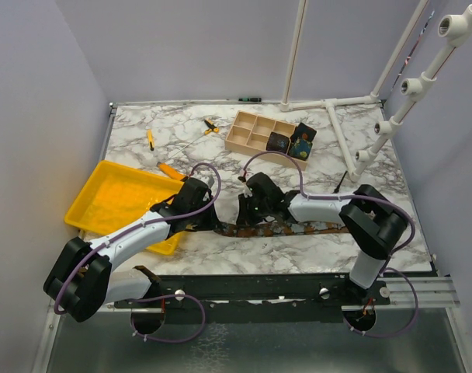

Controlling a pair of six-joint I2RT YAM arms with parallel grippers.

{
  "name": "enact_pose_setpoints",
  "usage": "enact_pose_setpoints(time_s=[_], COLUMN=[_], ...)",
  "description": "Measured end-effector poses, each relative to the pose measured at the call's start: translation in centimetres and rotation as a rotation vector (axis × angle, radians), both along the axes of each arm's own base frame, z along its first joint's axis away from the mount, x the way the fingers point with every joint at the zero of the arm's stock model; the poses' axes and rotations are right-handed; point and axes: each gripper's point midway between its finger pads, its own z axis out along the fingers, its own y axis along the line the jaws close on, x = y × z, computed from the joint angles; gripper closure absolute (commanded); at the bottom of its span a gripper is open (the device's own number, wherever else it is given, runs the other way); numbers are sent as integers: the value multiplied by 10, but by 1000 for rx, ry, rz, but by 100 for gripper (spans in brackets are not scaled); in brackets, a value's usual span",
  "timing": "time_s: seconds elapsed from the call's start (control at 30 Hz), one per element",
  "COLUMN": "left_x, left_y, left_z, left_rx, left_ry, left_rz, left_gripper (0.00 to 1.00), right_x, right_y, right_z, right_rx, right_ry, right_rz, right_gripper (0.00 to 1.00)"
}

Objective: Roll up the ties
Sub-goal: Roll the tie at the center of the board.

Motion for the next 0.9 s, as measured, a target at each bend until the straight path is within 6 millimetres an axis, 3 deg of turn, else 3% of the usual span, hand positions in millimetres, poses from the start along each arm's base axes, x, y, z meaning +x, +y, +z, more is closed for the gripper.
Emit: enact_pose_setpoints(time_s=[0.1, 0.2, 0.33, 0.4, 0.57, 0.9], left_x=[0, 0, 0, 0, 0, 0], left_y=[0, 0, 0, 0, 0, 0], left_z=[0, 0, 0, 0, 0, 0], left_rx=[0, 0, 1, 2, 2, 3], left_ry=[0, -1, -2, -2, -2, -2], left_rz=[0, 0, 2, 2, 2, 0], left_gripper=[100, 100, 100, 100, 100, 100], right_x=[4, 6, 5, 1, -18, -25], right_y=[-8, -10, 0, 6, 11, 8], right_z=[9, 33, 64, 68, 48, 16], right_rx=[-10, 32, 131, 162, 161, 100], right_ry=[-22, -56, -80, -69, 18, 96], right_rz=[-50, -82, -84, -72, -48, -67], right_gripper=[88, 90, 93, 93, 96, 99])
